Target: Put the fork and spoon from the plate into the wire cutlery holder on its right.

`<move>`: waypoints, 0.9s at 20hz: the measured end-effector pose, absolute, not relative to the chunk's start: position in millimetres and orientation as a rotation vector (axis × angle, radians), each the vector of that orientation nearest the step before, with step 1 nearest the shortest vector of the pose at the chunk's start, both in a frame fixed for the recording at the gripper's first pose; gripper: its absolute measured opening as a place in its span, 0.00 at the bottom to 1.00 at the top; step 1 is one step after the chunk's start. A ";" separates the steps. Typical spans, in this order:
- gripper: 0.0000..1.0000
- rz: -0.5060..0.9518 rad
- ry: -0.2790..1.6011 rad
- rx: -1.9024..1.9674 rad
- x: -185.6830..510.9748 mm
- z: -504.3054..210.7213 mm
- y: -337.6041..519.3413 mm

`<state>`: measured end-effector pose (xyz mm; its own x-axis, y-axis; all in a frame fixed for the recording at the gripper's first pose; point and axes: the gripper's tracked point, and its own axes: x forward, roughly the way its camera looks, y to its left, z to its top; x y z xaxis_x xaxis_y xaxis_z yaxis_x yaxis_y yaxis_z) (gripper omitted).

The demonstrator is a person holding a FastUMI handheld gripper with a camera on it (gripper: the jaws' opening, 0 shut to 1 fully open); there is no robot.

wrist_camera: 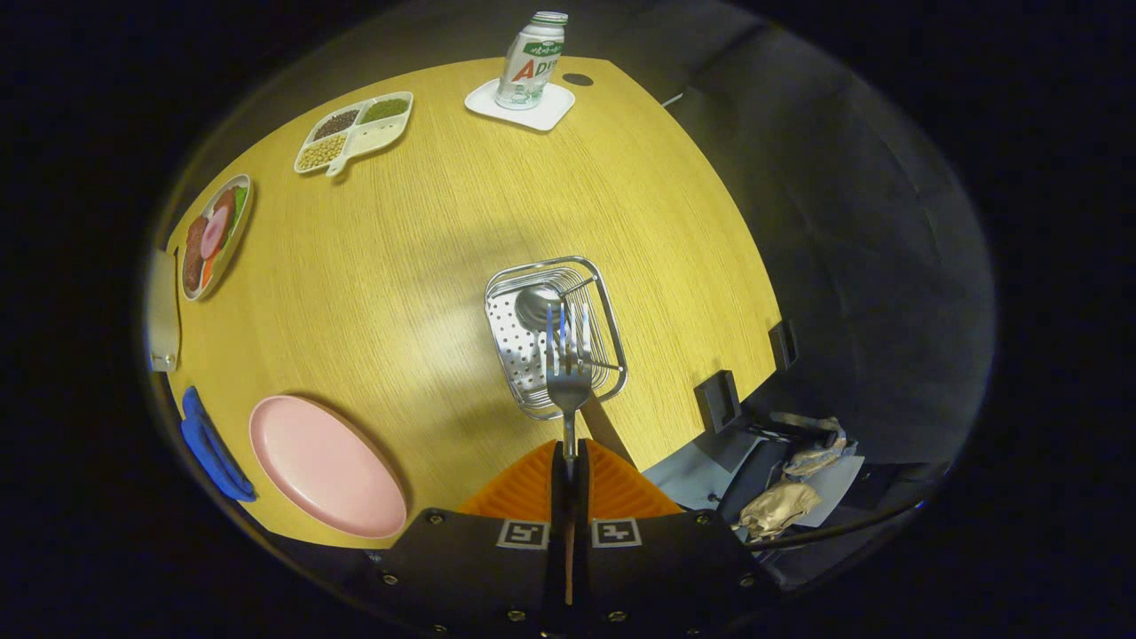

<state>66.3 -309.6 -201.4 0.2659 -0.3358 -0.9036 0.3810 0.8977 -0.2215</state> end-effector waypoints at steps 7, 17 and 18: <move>0.43 -0.468 1.145 0.034 78.2 -188.0 -315.9; 0.67 -0.444 1.081 0.051 85.1 -177.8 -310.8; 0.67 -0.444 1.054 0.049 88.3 -174.0 -311.2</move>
<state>88.3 -311.2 -174.0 0.4148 -0.3301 -0.8479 0.3762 0.9107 -0.1705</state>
